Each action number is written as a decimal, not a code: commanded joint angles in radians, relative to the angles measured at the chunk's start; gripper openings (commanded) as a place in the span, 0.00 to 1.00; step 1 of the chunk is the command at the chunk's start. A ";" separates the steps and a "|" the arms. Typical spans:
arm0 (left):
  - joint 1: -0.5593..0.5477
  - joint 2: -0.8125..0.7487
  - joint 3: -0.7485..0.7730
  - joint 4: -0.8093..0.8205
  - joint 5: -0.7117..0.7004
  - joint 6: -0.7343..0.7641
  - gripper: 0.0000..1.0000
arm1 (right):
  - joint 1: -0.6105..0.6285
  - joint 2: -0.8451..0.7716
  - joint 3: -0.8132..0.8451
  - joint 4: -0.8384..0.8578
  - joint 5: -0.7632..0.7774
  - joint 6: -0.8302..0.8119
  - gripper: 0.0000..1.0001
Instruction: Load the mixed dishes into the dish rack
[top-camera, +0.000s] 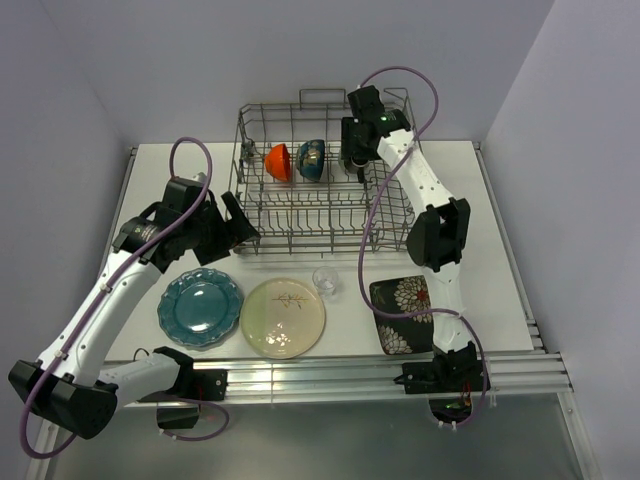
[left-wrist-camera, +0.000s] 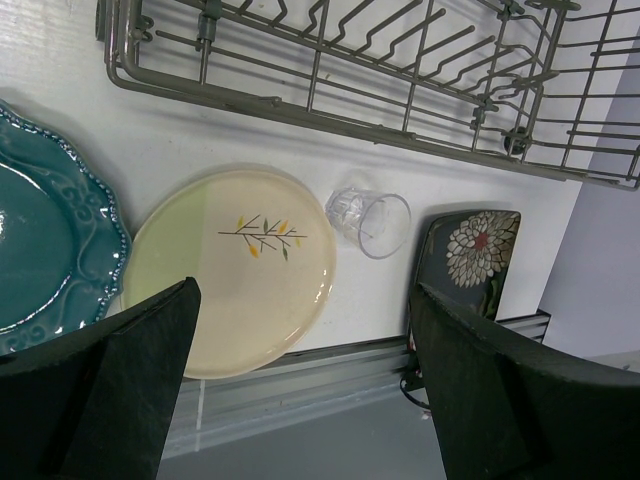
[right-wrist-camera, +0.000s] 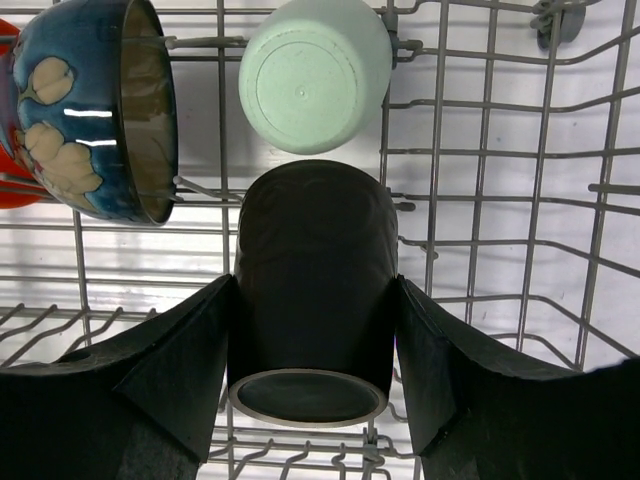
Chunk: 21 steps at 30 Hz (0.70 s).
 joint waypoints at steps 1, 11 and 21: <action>0.001 0.007 0.004 0.038 0.008 0.022 0.92 | -0.015 0.020 0.034 0.071 -0.009 0.006 0.00; 0.001 0.018 0.007 0.031 0.003 0.016 0.92 | -0.034 0.077 0.051 0.087 -0.028 0.004 0.00; 0.001 0.024 0.015 0.020 -0.005 0.007 0.92 | -0.043 0.101 0.064 0.125 -0.032 0.012 0.00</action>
